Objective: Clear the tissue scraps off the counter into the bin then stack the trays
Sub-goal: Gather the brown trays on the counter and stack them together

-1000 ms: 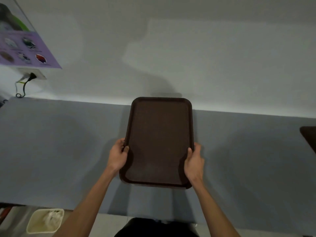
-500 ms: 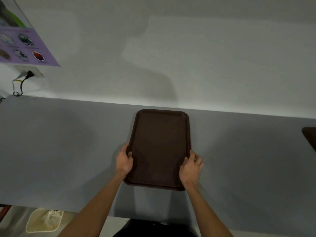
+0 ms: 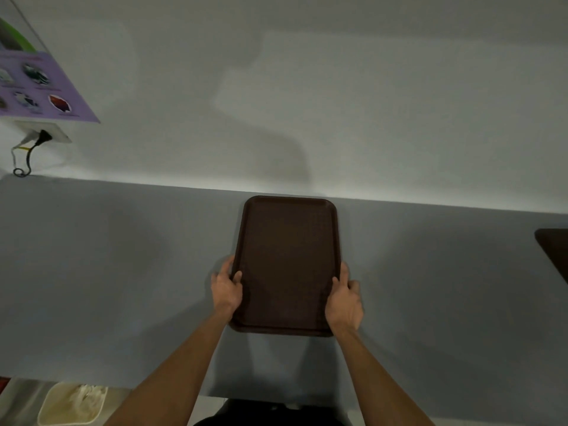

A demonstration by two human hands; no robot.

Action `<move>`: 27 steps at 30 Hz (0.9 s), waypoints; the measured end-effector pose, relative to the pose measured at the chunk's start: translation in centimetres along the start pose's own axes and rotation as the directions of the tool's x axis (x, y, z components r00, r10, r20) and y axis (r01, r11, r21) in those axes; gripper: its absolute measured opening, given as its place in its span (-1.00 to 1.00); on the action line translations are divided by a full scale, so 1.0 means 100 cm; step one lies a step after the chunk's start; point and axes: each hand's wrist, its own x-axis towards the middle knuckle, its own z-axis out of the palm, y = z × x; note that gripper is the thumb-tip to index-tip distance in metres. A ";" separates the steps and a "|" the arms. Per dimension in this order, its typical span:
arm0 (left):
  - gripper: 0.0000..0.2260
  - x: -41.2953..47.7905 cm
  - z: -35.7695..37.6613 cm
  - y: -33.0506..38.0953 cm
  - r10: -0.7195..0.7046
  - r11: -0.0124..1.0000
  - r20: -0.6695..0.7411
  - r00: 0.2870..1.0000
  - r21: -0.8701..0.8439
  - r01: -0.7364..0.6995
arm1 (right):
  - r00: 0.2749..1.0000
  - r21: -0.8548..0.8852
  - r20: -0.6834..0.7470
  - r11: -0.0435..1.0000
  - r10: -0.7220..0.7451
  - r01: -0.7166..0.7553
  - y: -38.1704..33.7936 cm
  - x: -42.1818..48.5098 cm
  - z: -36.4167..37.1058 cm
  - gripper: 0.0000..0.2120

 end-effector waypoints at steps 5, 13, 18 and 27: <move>-0.54 -0.004 -0.002 0.002 0.053 0.998 -0.014 0.999 0.039 -0.052 | 0.999 -0.009 0.033 1.000 -0.011 0.011 0.002 -0.004 -0.001 -0.49; -0.55 -0.055 0.010 0.009 0.093 0.995 -0.013 0.996 0.026 -0.092 | 1.000 0.004 0.021 1.000 0.014 -0.015 0.042 -0.029 -0.019 -0.49; -0.56 -0.088 0.042 0.021 0.118 0.993 -0.023 0.993 0.026 -0.117 | 0.999 -0.025 0.009 0.999 0.037 -0.037 0.081 -0.028 -0.042 -0.48; -0.52 -0.121 0.095 0.059 0.081 0.974 -0.023 0.996 0.212 -0.074 | 0.964 0.211 0.265 0.977 -0.037 -0.020 0.158 0.018 -0.104 -0.47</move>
